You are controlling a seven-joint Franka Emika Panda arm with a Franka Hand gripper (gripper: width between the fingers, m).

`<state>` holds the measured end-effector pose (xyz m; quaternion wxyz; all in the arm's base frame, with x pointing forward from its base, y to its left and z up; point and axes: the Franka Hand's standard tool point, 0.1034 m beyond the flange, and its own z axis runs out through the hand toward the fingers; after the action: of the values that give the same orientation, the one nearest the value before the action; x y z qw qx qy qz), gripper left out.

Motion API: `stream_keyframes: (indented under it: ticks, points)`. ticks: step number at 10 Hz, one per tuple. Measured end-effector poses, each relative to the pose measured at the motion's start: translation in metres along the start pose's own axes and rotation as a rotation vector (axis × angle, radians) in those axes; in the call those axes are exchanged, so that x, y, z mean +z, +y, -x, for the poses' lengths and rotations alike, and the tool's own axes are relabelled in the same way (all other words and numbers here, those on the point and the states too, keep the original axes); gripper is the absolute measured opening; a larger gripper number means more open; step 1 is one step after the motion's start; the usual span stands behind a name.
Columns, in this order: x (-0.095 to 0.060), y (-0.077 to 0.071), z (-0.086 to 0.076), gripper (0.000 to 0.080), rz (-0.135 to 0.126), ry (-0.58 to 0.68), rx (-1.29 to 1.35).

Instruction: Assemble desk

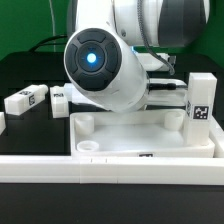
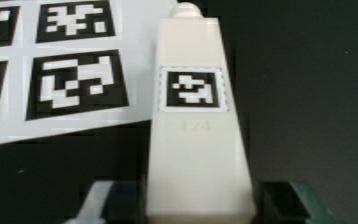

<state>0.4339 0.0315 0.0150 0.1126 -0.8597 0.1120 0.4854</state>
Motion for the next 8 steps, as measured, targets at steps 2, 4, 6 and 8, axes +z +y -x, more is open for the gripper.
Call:
stream_keyframes:
  ticks: [2,4,6,8]
  points:
    - [-0.005,0.001,0.004,0.0282,-0.003,0.002,-0.02]
    - [-0.03,0.001,0.026,0.0284,-0.015,-0.013,-0.056]
    - [-0.051,-0.003,0.037,0.0284,-0.016,-0.005,-0.081]
    - [-0.052,-0.004,0.03,0.0284,-0.016,0.035,-0.08]
